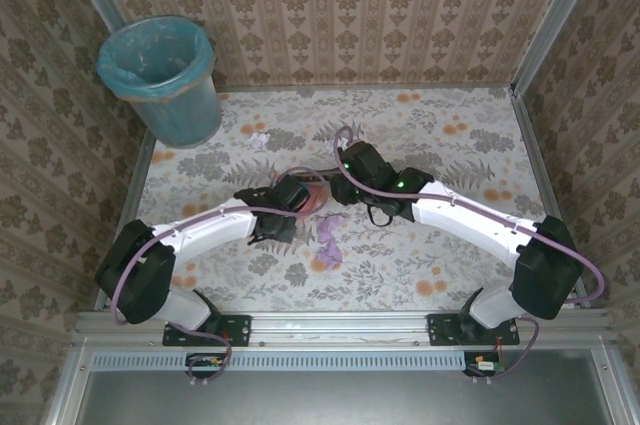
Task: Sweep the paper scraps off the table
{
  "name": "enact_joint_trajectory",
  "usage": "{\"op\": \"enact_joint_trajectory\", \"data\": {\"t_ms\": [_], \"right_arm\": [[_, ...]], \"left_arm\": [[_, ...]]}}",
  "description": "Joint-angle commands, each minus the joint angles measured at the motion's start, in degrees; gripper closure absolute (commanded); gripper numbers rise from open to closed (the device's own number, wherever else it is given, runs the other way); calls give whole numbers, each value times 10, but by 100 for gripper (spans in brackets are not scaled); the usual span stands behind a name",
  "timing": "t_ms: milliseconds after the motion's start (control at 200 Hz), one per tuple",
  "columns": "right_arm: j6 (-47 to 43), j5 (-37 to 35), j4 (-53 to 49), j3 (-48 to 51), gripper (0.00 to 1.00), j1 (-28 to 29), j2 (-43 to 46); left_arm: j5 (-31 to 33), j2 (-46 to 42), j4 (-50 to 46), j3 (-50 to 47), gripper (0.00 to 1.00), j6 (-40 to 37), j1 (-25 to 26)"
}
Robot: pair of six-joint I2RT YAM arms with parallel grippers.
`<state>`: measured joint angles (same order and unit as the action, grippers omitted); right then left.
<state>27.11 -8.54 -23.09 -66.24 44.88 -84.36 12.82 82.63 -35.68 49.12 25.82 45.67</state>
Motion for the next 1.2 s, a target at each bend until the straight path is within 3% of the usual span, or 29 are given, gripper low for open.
{"op": "enact_joint_trajectory", "data": {"t_ms": [0, 135, 290, 660, 1000, 1195], "right_arm": [[-17, 17, 4, 22, 100, 9, 42], [-27, 8, 6, 51, 100, 11, 95], [-21, -86, 39, 114, 100, 11, 186], [22, -199, 149, 284, 100, -22, 362], [51, -268, 242, 401, 100, -32, 397], [46, -285, 275, 428, 100, -34, 386]], "left_arm": [[28, -20, 0, -6, 100, -4, -3], [34, -34, 8, -9, 100, -2, -1], [34, -65, 21, -15, 100, 1, 4], [47, -138, -8, 0, 100, 19, 11], [71, -199, -42, 49, 100, 33, 11], [32, -206, -51, 108, 100, 39, -2]]}}
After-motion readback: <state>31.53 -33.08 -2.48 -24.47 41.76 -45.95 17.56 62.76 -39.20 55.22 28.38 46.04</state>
